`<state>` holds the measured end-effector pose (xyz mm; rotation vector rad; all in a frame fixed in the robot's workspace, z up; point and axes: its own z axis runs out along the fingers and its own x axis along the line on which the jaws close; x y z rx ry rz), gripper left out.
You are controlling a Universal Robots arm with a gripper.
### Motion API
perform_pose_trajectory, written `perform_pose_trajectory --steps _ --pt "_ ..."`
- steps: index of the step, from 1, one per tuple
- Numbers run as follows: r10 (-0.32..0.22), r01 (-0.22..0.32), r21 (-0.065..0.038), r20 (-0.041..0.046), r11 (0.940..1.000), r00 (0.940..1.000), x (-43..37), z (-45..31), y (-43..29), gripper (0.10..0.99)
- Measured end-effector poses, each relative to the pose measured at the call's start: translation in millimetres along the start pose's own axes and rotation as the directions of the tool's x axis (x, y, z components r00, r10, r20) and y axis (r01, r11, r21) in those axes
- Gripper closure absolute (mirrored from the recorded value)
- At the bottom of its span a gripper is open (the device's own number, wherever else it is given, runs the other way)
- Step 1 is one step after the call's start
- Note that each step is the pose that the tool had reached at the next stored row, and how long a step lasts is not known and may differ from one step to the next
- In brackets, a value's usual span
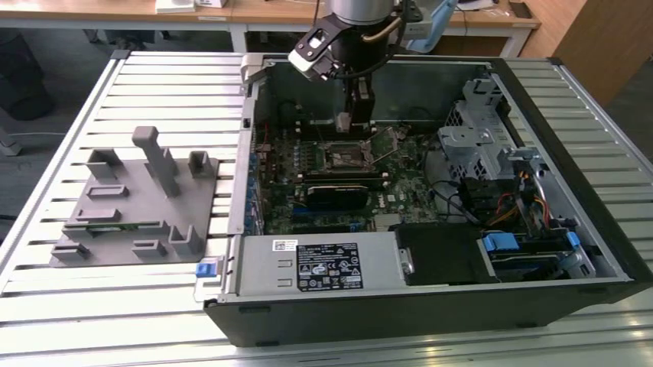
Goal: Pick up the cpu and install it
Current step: 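Place the cpu into insertion slot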
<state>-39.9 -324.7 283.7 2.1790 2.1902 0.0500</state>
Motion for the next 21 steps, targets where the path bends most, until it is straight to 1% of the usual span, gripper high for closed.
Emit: perform_pose_trajectory --steps 5,15,21 --pt "0.0 0.0 0.001 0.0022 1.0 1.0 2.4 6.8 -0.3 0.545" --pt "0.0 0.0 0.003 0.0022 1.0 1.0 5.5 18.9 -0.9 0.545" --pt "0.0 0.0 0.005 0.0029 1.0 1.0 8.7 25.5 -1.2 0.545"
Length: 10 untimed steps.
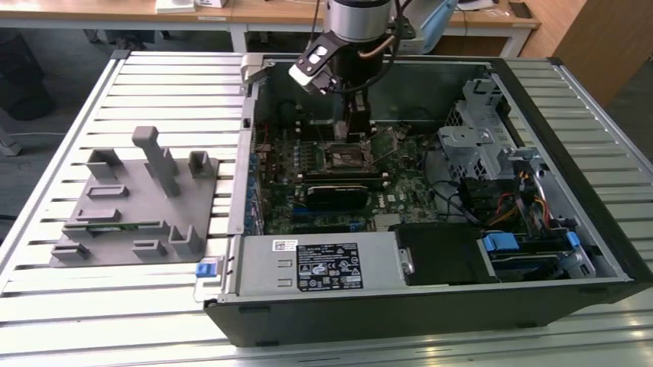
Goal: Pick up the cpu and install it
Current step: 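Place the cpu into insertion slot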
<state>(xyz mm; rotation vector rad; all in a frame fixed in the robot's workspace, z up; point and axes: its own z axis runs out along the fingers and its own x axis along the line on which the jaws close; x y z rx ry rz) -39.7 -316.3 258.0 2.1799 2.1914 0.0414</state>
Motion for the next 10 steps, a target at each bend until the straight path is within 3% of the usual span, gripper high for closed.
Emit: perform_pose_trajectory --steps 4,10 --pt "0.0 0.0 0.001 0.0023 1.0 1.0 2.3 6.8 -0.3 0.545" --pt "-0.001 0.001 0.002 0.0134 1.0 0.9999 5.6 16.3 -0.8 0.545"
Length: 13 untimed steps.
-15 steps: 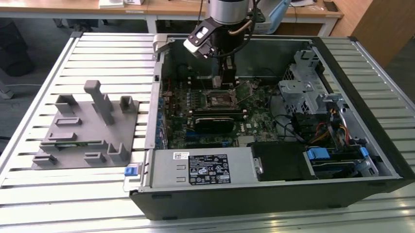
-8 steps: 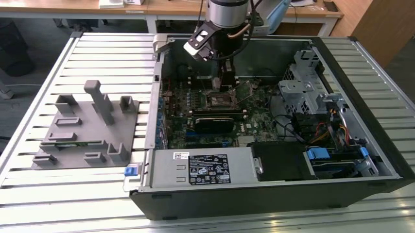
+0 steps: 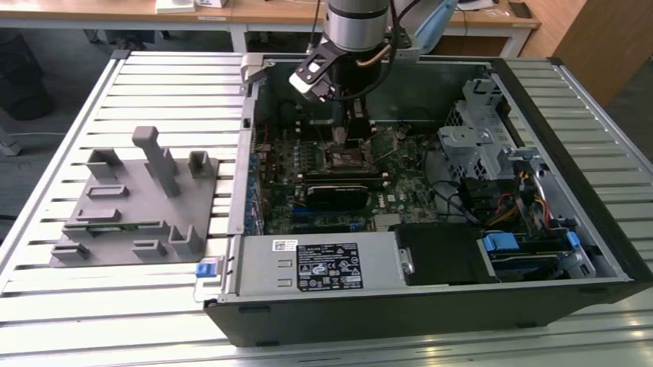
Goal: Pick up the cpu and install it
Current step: 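Place the cpu into insertion slot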
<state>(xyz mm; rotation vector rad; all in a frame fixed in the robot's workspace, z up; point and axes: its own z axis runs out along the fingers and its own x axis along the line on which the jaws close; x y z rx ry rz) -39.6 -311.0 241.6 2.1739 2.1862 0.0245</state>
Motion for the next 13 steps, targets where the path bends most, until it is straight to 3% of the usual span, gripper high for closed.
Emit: perform_pose_trajectory --steps 13 --pt "-0.004 0.004 0.001 0.0018 1.0 1.0 2.0 19.1 -0.1 0.545"
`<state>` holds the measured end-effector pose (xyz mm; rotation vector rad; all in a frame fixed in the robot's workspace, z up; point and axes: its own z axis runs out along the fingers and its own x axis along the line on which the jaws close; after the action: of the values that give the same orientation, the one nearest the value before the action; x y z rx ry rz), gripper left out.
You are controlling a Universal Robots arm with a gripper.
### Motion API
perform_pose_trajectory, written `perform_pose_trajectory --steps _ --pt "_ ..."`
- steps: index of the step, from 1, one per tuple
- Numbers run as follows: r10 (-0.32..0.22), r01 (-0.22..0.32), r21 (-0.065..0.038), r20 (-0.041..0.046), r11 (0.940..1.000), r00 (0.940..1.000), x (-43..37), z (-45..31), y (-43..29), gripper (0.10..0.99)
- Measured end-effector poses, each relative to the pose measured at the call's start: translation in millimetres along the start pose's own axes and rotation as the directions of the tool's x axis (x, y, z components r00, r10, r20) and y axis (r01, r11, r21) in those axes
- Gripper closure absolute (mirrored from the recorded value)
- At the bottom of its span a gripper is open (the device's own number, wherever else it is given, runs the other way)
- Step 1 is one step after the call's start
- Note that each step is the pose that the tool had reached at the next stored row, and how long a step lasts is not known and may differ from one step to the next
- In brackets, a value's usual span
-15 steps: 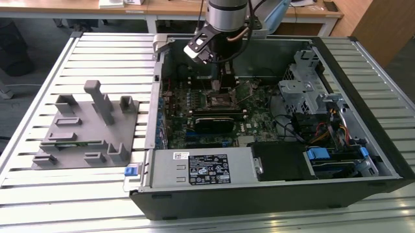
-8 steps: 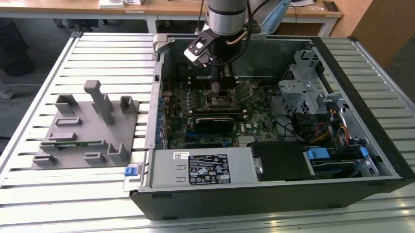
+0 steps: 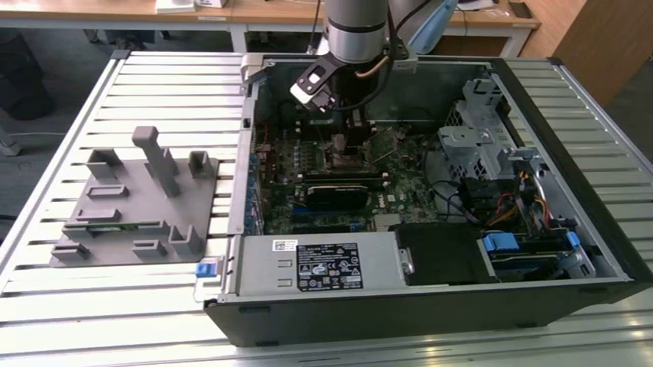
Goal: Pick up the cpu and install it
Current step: 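Place the cpu into insertion slot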
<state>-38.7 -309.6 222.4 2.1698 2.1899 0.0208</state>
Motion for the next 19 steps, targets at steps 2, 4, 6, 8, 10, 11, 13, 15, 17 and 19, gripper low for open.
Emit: perform_pose_trajectory --steps 2,4,6,8,10,11,13,15,17,19 --pt "0.002 -0.002 0.0 0.0 1.0 1.0 0.1 2.4 0.0 0.545" --pt "0.006 -0.006 0.0 0.0002 1.0 1.0 0.1 4.3 -0.1 0.545" --pt "0.008 -0.008 0.0 0.0003 1.0 1.0 0.2 6.2 -0.2 0.545" --pt "0.008 -0.008 0.0 0.0003 1.0 1.0 0.3 8.0 -0.3 0.545" --pt "0.008 -0.008 0.0 0.0004 1.0 1.0 0.3 9.8 -0.3 0.545" --pt "0.008 -0.008 0.0 0.0003 1.0 1.0 0.4 10.7 -0.3 0.545" --pt "0.009 -0.009 0.001 0.0004 1.0 1.0 0.4 12.5 -0.4 0.545" --pt "0.009 -0.009 0.001 0.0003 1.0 1.0 0.5 14.4 -0.5 0.545" --pt "0.009 -0.009 0.001 0.0003 1.0 1.0 0.5 16.1 -0.6 0.545" --pt "0.009 -0.009 0.001 0.0004 1.0 1.0 0.6 17.6 -0.4 0.545"
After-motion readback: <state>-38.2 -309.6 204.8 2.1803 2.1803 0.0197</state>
